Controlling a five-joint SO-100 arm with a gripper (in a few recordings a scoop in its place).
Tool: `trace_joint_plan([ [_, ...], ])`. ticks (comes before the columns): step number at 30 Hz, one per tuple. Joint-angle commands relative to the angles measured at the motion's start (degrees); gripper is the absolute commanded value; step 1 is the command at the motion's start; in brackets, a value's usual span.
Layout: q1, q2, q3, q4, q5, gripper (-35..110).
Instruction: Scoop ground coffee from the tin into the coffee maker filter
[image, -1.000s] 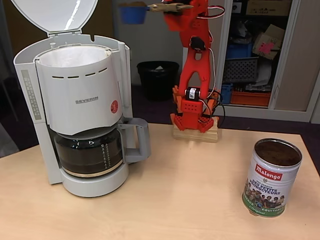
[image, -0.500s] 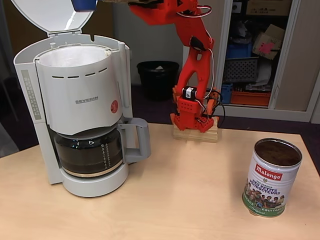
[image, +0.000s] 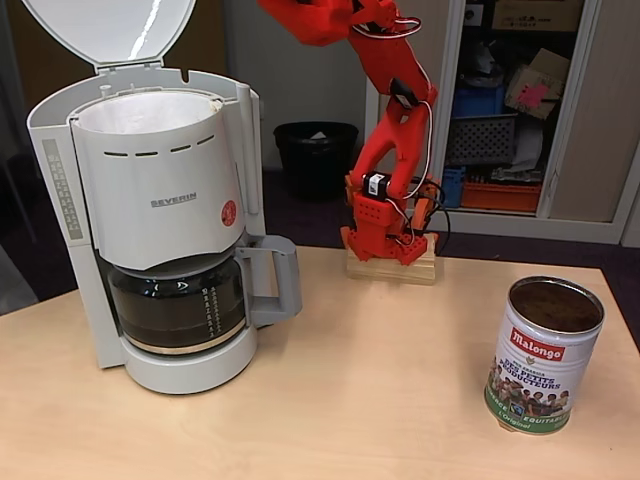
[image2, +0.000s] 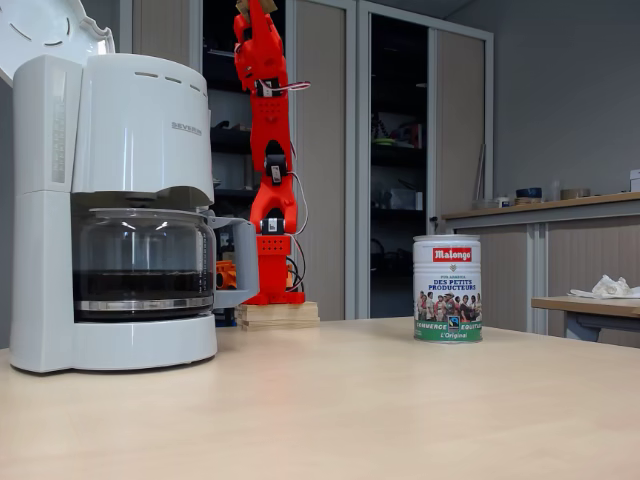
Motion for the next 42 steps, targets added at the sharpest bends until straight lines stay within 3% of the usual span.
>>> trace_joint_plan([
  [1,1.2,3.2,1.7,-0.6,3.0,0],
  [42,15.8,24.0,31.6,-7.8,17.4,0],
])
